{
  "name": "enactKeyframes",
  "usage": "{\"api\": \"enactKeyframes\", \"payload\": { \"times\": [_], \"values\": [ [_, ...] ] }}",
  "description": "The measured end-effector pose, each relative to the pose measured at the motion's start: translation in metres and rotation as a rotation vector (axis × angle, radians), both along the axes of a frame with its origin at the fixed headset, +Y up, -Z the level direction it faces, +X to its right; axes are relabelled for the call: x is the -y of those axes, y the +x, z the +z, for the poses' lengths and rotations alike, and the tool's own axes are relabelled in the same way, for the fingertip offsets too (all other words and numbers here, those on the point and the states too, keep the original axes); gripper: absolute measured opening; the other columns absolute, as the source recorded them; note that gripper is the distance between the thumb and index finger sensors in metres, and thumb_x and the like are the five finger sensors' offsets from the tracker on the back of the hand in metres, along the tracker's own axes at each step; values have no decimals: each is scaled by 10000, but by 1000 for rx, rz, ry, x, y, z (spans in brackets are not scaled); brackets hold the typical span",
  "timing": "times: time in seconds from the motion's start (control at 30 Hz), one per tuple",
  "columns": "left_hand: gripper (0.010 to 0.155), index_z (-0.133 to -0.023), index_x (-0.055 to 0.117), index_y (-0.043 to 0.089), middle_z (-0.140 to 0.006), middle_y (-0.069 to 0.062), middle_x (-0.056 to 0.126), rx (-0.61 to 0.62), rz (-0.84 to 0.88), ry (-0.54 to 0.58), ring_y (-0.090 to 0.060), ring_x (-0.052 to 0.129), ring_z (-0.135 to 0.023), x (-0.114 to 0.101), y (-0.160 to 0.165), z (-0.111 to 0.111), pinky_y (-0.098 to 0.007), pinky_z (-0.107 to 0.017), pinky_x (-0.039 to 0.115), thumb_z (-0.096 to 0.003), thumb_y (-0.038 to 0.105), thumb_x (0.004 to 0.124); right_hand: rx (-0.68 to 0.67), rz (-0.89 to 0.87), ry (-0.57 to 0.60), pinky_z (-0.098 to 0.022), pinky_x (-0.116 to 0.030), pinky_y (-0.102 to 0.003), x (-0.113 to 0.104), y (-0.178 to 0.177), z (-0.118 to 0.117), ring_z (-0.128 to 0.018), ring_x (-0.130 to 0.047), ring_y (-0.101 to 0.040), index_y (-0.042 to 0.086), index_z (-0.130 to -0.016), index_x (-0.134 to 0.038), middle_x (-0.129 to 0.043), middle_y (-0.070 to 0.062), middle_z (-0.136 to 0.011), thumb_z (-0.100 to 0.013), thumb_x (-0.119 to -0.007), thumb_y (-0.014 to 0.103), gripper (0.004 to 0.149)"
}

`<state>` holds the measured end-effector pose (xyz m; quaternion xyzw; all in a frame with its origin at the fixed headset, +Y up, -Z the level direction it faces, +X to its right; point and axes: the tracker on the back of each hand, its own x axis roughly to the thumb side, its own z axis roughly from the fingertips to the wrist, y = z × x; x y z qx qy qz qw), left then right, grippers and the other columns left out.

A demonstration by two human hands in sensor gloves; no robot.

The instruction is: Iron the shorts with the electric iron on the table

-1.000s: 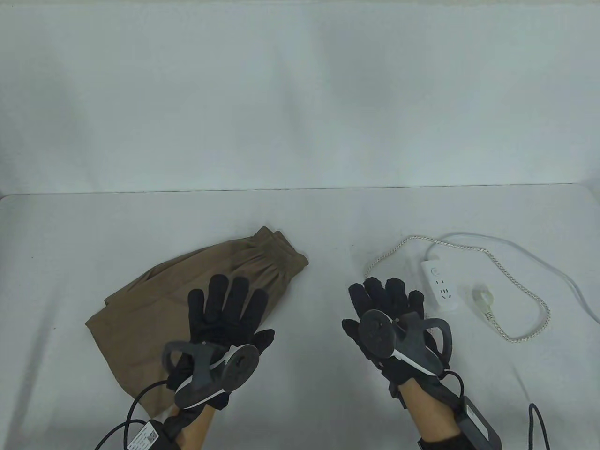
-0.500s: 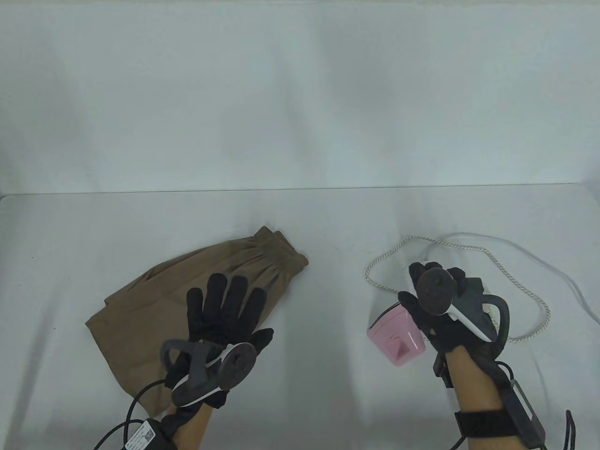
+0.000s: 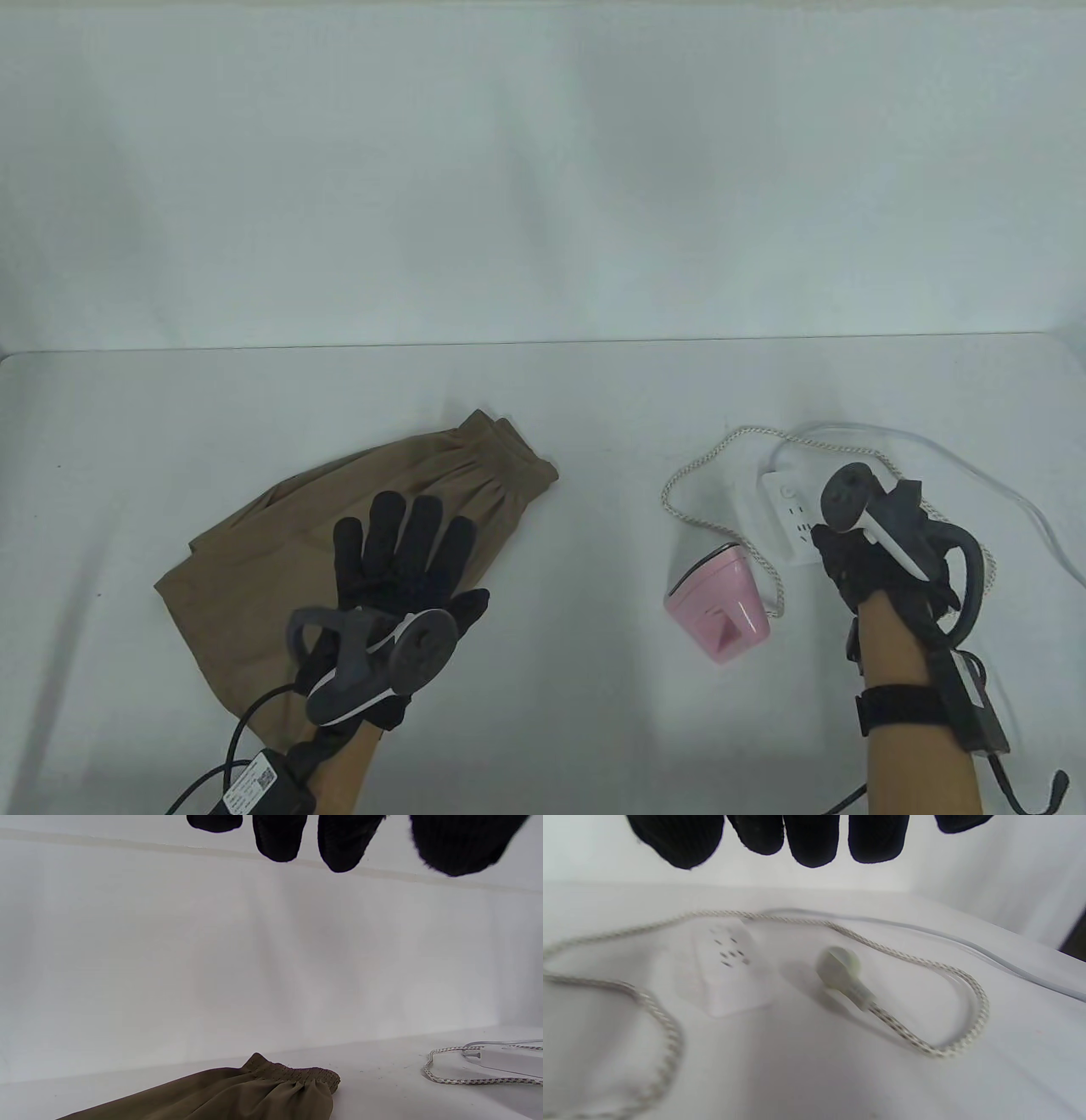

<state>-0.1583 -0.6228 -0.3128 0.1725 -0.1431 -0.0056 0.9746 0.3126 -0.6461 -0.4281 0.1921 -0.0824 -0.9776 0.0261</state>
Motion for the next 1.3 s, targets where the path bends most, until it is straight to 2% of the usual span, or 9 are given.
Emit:
{"api": "enactKeyframes", "payload": {
  "times": [0.27, 0.5, 0.67, 0.9, 1.03, 1.1, 1.3],
  "values": [
    [740, -1144, 473, 350, -1248, -65, 365, -5, -24, -14, -457, 279, -1127, 5, 3, -7, -700, -755, 266, -498, 643, 684, 158, 46, -93, -740, -527, -674, 41, 31, -20, -1096, -606, -404, 346, -1121, -445, -520, 13, -1191, -507, -749, 556, 716],
    [738, -1144, 474, 348, -1247, -69, 370, -27, -19, -39, -460, 283, -1127, 7, -3, -12, -701, -754, 270, -500, 640, 684, 252, 21, -165, -699, -649, -587, 68, 45, -32, -1011, -743, -353, 302, -1125, -358, -480, -9, -1186, -510, -776, 526, 777],
    [737, -1145, 473, 349, -1248, -68, 367, -43, -11, -48, -458, 284, -1127, 7, -7, -14, -700, -754, 270, -501, 641, 683, 275, 32, -168, -667, -703, -546, 79, 49, -37, -941, -825, -292, 271, -1119, -346, -569, -6, -1135, -512, -784, 503, 783],
    [738, -1145, 473, 349, -1248, -69, 368, -54, -16, -58, -463, 284, -1125, 6, -7, -14, -702, -754, 269, -501, 641, 683, 269, 43, -131, -652, -729, -521, 82, 49, -40, -839, -886, -224, 239, -1107, -367, -734, 61, -967, -517, -774, 485, 758],
    [743, -1148, 457, 351, -1249, -73, 362, -45, -9, -80, -464, 283, -1125, 7, -7, -15, -703, -753, 270, -502, 641, 682, 272, 36, -114, -646, -747, -509, 79, 50, -39, -825, -912, -215, 227, -1103, -387, -759, 61, -950, -526, -769, 450, 728],
    [749, -1151, 449, 350, -1249, -74, 356, -43, -11, -82, -466, 281, -1125, 8, -7, -15, -703, -753, 269, -501, 642, 681, 270, 14, -79, -639, -758, -504, 75, 50, -38, -816, -931, -210, 225, -1094, -425, -780, 59, -938, -539, -751, 412, 670],
    [753, -1153, 437, 353, -1250, -78, 344, -33, 3, -86, -467, 280, -1125, 7, -6, -12, -704, -752, 272, -501, 644, 679, 229, 15, -19, -629, -766, -512, 54, 45, -31, -811, -963, -217, 223, -1085, -477, -822, 57, -942, -529, -769, 405, 654]
  ]
}}
